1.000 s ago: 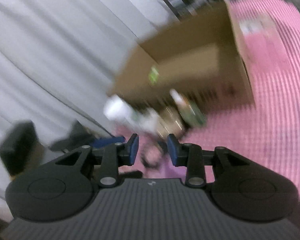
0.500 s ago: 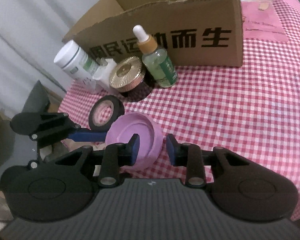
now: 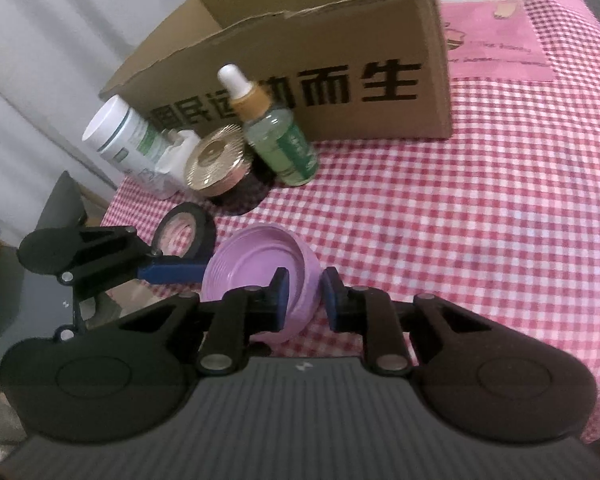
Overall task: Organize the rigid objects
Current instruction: 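Close the right gripper on the rim of the pink-purple lid, then carry the pink-purple lid with the right gripper into the box and release, then move the right gripper to the black tape roll and close on its rim, then lift the black tape roll with the right gripper above the table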
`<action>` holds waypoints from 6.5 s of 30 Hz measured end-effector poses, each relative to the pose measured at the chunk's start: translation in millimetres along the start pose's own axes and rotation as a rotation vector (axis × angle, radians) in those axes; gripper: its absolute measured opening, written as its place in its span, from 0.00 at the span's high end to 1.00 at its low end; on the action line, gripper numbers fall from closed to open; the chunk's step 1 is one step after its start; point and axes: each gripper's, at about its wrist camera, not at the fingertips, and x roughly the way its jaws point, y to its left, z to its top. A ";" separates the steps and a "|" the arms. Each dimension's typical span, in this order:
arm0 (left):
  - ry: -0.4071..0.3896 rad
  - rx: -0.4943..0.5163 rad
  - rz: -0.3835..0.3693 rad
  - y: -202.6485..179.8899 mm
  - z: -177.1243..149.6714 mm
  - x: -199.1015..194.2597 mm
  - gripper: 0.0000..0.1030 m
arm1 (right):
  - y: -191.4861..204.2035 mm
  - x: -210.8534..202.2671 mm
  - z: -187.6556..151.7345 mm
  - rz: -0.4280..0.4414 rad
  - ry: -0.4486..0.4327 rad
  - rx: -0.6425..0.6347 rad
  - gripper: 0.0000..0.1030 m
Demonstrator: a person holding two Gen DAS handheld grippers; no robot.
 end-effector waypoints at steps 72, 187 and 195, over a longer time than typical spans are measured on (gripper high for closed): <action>0.056 -0.170 0.113 185.8 133.1 -23.4 0.28 | 90.2 81.6 238.6 0.133 0.158 -0.072 0.80; -0.003 -0.047 0.103 30.3 -20.8 -1.1 0.35 | 60.4 42.7 24.6 0.102 0.047 -0.005 0.70; -0.006 -0.049 0.110 31.8 -13.3 6.2 0.34 | 60.1 41.1 23.2 0.103 0.039 -0.018 0.70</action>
